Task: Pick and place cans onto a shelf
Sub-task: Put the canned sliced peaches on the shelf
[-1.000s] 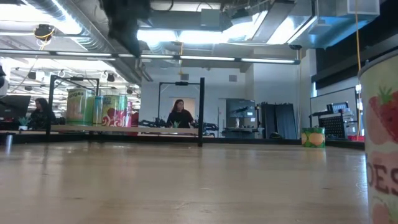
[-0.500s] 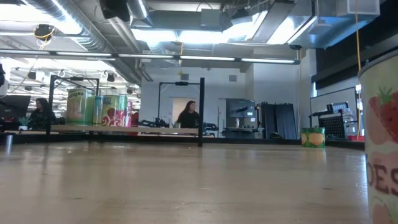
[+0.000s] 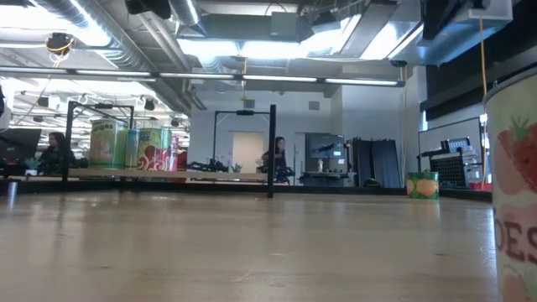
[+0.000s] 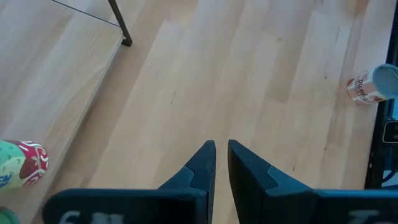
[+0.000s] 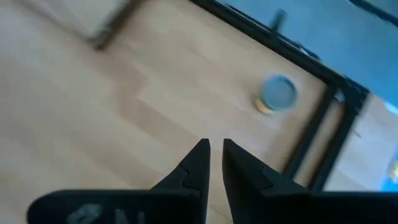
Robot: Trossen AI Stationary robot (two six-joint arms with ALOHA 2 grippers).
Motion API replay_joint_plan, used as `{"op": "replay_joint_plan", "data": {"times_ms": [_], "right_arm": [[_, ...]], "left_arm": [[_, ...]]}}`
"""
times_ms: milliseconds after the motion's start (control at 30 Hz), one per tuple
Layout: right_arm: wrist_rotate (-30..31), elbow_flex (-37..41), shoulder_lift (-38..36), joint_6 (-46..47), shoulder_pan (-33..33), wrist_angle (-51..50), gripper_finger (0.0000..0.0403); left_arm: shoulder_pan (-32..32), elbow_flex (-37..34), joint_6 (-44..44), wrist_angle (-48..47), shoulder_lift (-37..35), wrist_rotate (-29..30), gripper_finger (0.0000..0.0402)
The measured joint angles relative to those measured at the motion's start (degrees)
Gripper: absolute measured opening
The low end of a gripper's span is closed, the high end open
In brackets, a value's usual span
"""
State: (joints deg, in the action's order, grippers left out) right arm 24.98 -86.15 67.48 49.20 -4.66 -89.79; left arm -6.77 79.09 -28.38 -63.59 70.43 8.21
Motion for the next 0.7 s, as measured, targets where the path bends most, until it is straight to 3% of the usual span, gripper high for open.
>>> {"op": "replay_joint_plan", "data": {"times_ms": [200,333,500,700], "right_arm": [[-3.71,7.11,3.29,-0.75,-14.07,0.08,0.0045],[-7.82,11.63,5.41,-8.07,-21.73,4.14,0.0045],[-13.61,15.50,7.69,-17.93,-25.88,13.52,0.0043],[-14.53,17.12,10.68,-22.56,-27.79,15.42,0.0007]], "left_arm": [[-0.02,0.00,0.01,0.00,0.00,0.06,0.0034],[-0.02,0.00,0.29,0.02,0.00,0.06,0.0034],[-0.02,0.00,0.43,0.02,0.00,0.06,0.0034],[-0.02,0.00,0.46,0.00,0.00,0.04,0.0034]]}}
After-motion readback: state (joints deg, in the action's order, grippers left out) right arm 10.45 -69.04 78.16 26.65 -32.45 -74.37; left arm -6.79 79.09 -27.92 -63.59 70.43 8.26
